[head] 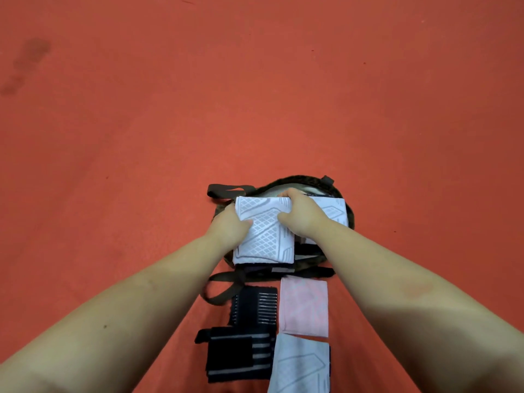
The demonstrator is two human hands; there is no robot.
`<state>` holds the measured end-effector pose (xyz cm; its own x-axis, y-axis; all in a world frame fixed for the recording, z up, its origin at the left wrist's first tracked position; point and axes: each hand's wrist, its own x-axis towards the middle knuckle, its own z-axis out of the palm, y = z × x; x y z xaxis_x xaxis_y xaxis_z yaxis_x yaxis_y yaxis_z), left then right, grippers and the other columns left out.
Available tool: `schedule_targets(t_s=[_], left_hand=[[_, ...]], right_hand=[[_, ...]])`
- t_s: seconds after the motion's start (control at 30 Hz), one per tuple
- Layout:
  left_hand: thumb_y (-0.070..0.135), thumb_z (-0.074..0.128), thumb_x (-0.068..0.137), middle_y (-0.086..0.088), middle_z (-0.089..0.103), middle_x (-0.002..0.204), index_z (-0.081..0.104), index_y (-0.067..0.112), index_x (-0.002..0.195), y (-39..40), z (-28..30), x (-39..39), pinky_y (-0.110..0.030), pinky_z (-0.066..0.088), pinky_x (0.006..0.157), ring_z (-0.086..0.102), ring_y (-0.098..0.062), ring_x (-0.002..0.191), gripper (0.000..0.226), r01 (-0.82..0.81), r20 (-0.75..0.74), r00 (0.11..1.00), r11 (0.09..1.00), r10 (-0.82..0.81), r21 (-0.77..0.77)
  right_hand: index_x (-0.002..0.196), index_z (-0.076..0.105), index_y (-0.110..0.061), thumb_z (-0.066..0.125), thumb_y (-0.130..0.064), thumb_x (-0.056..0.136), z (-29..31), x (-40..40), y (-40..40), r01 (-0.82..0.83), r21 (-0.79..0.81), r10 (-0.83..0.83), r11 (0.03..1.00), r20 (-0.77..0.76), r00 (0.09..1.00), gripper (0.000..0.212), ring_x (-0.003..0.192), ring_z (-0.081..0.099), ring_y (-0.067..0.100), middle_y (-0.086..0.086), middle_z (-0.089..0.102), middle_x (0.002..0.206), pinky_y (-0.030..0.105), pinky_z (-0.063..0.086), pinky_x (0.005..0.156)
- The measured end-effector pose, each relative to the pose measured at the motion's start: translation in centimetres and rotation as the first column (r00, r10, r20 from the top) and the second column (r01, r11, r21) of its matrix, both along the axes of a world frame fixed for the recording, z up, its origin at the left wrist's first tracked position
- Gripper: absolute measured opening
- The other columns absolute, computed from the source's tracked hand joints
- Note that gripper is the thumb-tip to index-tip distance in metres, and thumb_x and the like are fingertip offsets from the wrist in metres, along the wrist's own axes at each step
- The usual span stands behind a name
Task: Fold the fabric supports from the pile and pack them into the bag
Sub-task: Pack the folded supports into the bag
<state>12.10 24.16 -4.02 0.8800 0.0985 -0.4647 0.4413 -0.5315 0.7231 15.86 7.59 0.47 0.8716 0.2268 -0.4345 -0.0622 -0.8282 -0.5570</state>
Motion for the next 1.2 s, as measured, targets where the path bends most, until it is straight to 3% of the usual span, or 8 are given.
schedule_targets(t_s=[0.27, 0.43, 0.53, 0.67, 0.83, 0.93, 1.03, 1.2], left_hand=[[0.015, 0.047, 0.096, -0.007, 0.016, 0.157, -0.008, 0.023, 0.151, -0.7, -0.9, 1.0, -0.032, 0.046, 0.080, 0.054, -0.025, 0.113, 0.078, 0.035, 0.018, 0.999, 0.990, -0.038, 0.139], [0.020, 0.047, 0.096, -0.004, -0.006, 0.159, -0.007, 0.033, 0.150, 0.3, -1.9, 0.3, -0.029, 0.034, 0.103, 0.040, -0.024, 0.131, 0.077, 0.230, 0.096, 0.965, 0.962, -0.245, 0.146], [0.021, 0.050, 0.095, -0.002, -0.011, 0.158, -0.002, 0.022, 0.152, 1.0, -2.7, 0.3, -0.016, 0.010, 0.107, 0.008, -0.017, 0.146, 0.076, 0.286, 0.101, 0.950, 0.953, -0.296, 0.100], [0.023, 0.047, 0.098, -0.005, -0.015, 0.158, -0.002, 0.017, 0.152, 0.9, -3.1, 0.4, -0.020, 0.012, 0.111, 0.009, -0.021, 0.146, 0.073, 0.328, 0.091, 0.933, 0.928, -0.347, 0.175], [0.035, 0.051, 0.093, -0.014, 0.020, 0.154, 0.029, 0.014, 0.148, 0.7, -3.2, 0.6, -0.039, 0.030, 0.107, 0.034, -0.032, 0.134, 0.062, 0.305, 0.112, 0.916, 0.852, -0.385, 0.426], [0.029, 0.066, 0.078, -0.012, 0.056, 0.112, 0.060, 0.010, 0.111, 1.2, -3.0, -0.6, -0.041, 0.038, 0.086, 0.053, -0.032, 0.103, 0.038, -0.161, 0.445, 0.894, 0.881, -0.062, 0.446], [0.034, 0.069, 0.075, -0.006, 0.058, 0.101, 0.050, 0.017, 0.090, 1.1, -2.8, -2.7, -0.038, 0.039, 0.090, 0.054, -0.029, 0.101, 0.029, -0.431, 0.104, 0.902, 0.859, 0.419, 0.277], [0.054, 0.049, 0.057, -0.004, 0.069, 0.077, 0.055, 0.017, 0.067, 0.7, -3.6, -4.4, -0.045, 0.052, 0.083, 0.066, -0.030, 0.083, 0.039, -0.506, -0.314, 0.814, 0.862, 0.488, 0.029]], right_hand=[[0.128, 0.041, -0.018, 0.051, -0.015, 0.089, -2.5, 2.9, 1.2, -0.056, -0.135, 0.059, 0.989, 0.018, 0.998, 0.041, 0.089, 0.056, 0.024, 0.006, 0.058, 0.107, 0.033, 0.043, 0.071], [0.130, 0.041, -0.017, 0.048, -0.016, 0.094, -4.4, 2.6, 1.4, -0.066, -0.224, 0.102, 0.972, 0.153, 0.983, 0.037, 0.111, 0.051, 0.024, 0.006, 0.055, 0.120, 0.035, 0.032, 0.096], [0.128, 0.044, -0.017, 0.050, -0.020, 0.095, -5.4, 2.3, 1.0, -0.068, -0.222, 0.127, 0.973, 0.262, 0.957, 0.034, 0.110, 0.051, 0.023, 0.005, 0.057, 0.118, 0.034, 0.032, 0.098], [0.128, 0.047, -0.015, 0.052, -0.018, 0.095, -6.5, 1.8, 0.9, -0.033, -0.217, 0.112, 0.976, 0.361, 0.926, 0.034, 0.112, 0.050, 0.024, 0.006, 0.057, 0.119, 0.032, 0.028, 0.098], [0.119, 0.057, -0.012, 0.067, -0.026, 0.076, -6.8, -0.1, 1.6, -0.168, -0.297, 0.310, 0.940, 0.537, 0.784, 0.046, 0.108, 0.058, 0.032, 0.014, 0.059, 0.122, 0.039, 0.033, 0.098], [0.142, 0.038, -0.021, 0.047, -0.045, 0.092, -6.4, -1.3, 2.8, -0.259, -0.248, 0.327, 0.933, 0.289, 0.900, 0.057, 0.134, 0.036, 0.028, 0.012, 0.036, 0.148, 0.042, 0.029, 0.110], [0.150, 0.021, -0.030, 0.042, -0.050, 0.095, -6.6, -1.1, 3.3, -0.246, -0.248, 0.265, 0.937, 0.046, 0.963, 0.062, 0.145, 0.006, 0.021, 0.002, 0.006, 0.159, 0.035, 0.012, 0.116], [0.150, 0.019, -0.030, 0.046, -0.052, 0.093, -5.4, -0.4, 4.0, -0.272, -0.249, 0.257, 0.930, -0.091, 0.962, 0.067, 0.145, 0.002, 0.023, 0.003, 0.001, 0.160, 0.037, 0.014, 0.116]])
